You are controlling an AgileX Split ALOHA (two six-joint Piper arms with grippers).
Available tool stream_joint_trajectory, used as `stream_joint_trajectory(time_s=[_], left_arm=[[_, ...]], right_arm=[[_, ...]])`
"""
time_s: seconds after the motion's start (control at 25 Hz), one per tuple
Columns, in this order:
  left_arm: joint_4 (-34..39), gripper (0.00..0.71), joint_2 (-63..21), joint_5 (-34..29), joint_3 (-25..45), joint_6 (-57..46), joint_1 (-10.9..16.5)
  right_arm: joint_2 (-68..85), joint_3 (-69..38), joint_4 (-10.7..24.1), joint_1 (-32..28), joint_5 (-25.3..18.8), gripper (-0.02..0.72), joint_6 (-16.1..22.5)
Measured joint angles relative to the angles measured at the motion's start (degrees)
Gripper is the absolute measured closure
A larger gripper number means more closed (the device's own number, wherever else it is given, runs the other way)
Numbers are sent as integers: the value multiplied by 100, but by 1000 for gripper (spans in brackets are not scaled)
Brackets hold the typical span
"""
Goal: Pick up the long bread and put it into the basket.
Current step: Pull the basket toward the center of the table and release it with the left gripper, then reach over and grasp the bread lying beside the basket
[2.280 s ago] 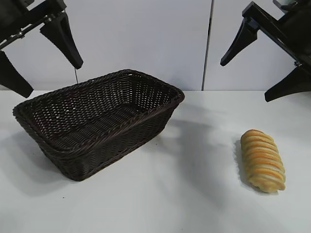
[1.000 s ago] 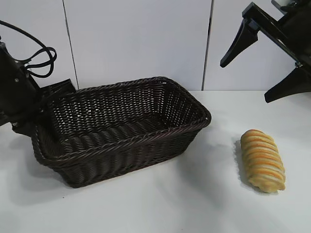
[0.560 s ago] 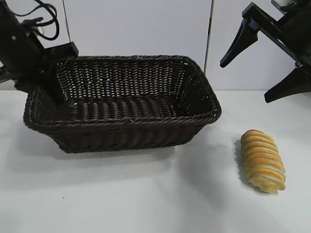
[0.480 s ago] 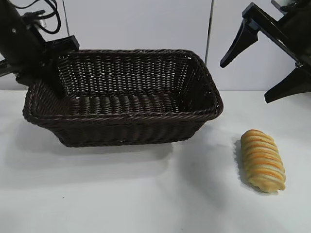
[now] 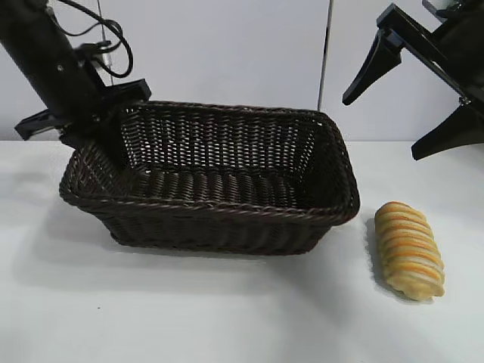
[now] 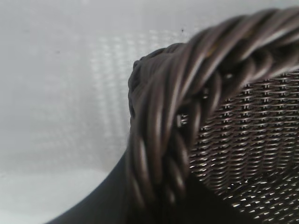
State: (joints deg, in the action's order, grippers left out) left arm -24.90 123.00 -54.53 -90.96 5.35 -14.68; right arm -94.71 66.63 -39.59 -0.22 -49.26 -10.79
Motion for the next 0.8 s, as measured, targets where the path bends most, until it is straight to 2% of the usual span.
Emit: stream_joint_trajectory(time_s=[0.08, 0.16, 0.28, 0.36, 0.4, 0.56, 0.8], left_arm=[[-25, 585, 0, 61, -5, 0, 0], [-87, 488, 0, 73, -21, 0, 0], [-162, 209, 0, 77, -49, -32, 0], [-155, 95, -50, 77, -49, -137, 0], [-112, 65, -85, 77, -49, -194, 0], [339, 24, -520, 7, -49, -436, 0], [1451, 17, -1470, -290, -171, -863, 86]], right_arm=[[0, 0, 0, 0, 25, 21, 0], [0, 0, 0, 0, 57, 21, 0], [0, 0, 0, 0, 69, 21, 0], [0, 0, 0, 0, 69, 21, 0], [0, 0, 0, 0, 82, 21, 0], [0, 0, -5, 0, 82, 21, 0], [0, 0, -5, 0, 82, 21, 0]])
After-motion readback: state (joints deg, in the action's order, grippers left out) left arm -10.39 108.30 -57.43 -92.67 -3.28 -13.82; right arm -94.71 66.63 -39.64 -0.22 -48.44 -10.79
